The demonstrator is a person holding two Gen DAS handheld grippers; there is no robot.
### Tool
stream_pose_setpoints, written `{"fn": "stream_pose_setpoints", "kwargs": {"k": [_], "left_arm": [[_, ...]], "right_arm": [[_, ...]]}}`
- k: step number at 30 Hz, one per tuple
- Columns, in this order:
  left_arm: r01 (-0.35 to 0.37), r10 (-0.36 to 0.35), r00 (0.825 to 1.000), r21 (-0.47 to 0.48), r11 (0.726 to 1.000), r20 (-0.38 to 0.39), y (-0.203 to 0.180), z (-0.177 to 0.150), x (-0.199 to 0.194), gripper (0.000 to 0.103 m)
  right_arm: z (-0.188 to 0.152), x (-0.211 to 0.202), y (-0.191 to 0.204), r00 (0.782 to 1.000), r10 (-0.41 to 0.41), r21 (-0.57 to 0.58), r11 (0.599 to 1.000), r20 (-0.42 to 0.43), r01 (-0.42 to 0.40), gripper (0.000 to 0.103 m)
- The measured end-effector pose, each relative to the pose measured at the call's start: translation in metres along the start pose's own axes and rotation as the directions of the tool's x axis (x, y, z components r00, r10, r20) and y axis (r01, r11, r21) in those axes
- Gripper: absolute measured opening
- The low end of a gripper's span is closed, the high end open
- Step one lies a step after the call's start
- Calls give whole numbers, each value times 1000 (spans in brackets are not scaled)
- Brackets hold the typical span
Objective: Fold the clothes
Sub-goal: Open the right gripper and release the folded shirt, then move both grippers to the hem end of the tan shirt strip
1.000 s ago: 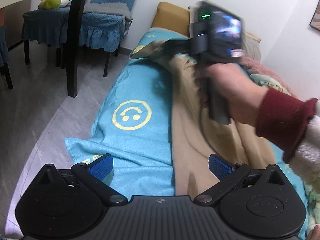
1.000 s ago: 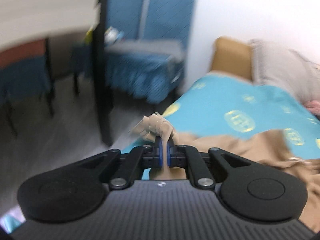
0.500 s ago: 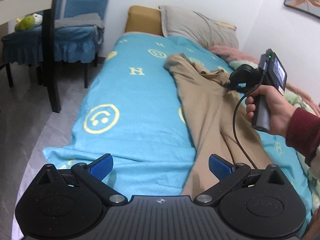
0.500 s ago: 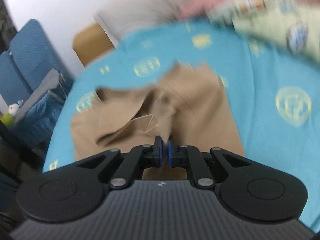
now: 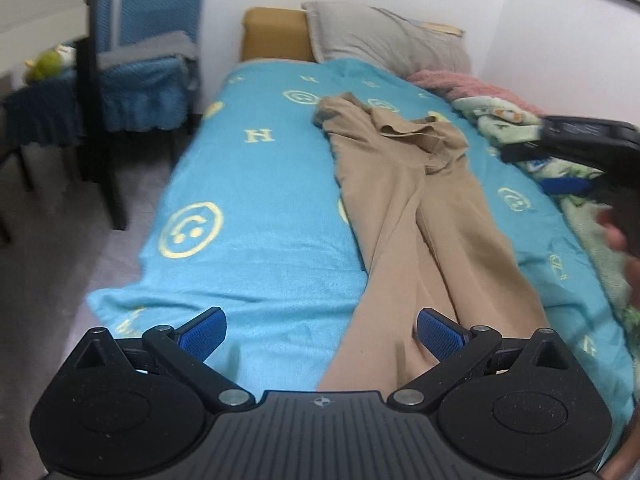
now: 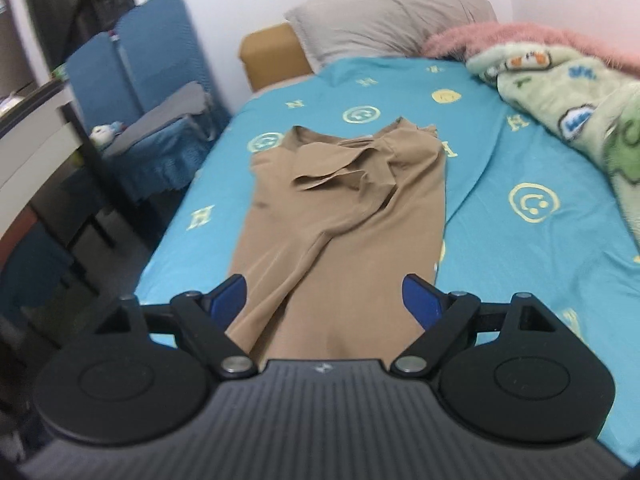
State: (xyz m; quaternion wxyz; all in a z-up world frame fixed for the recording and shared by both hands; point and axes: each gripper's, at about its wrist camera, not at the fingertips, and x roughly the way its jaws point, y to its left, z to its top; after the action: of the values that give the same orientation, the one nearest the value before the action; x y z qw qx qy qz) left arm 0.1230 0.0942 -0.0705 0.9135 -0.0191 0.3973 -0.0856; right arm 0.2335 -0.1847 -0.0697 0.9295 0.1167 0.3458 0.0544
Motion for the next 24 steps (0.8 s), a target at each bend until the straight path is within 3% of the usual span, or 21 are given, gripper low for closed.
{"fn": "stream_pose_setpoints", "kwargs": {"k": [6, 10, 14, 19, 22, 24], "left_arm": [[-34, 34, 999, 59, 998, 10, -69, 6, -106, 102], [-15, 15, 1000, 48, 999, 2, -121, 15, -179, 103], [12, -14, 999, 58, 998, 43, -168, 24, -237, 103], [44, -49, 996, 80, 996, 68, -210, 30, -280, 103], [44, -51, 998, 120, 992, 48, -224, 28, -286, 103], [82, -86, 996, 94, 992, 37, -226, 24, -291, 103]], "right_arm": [[-34, -55, 9, 998, -20, -112, 993, 60, 27, 86], [-35, -64, -9, 999, -26, -39, 999, 37, 27, 86], [-29, -68, -26, 998, -24, 27, 999, 53, 23, 86], [-27, -71, -40, 997, -30, 70, 997, 68, 25, 86], [-28, -71, -43, 997, -35, 86, 996, 68, 29, 86], [-29, -74, -44, 997, -38, 82, 996, 74, 32, 86]]}}
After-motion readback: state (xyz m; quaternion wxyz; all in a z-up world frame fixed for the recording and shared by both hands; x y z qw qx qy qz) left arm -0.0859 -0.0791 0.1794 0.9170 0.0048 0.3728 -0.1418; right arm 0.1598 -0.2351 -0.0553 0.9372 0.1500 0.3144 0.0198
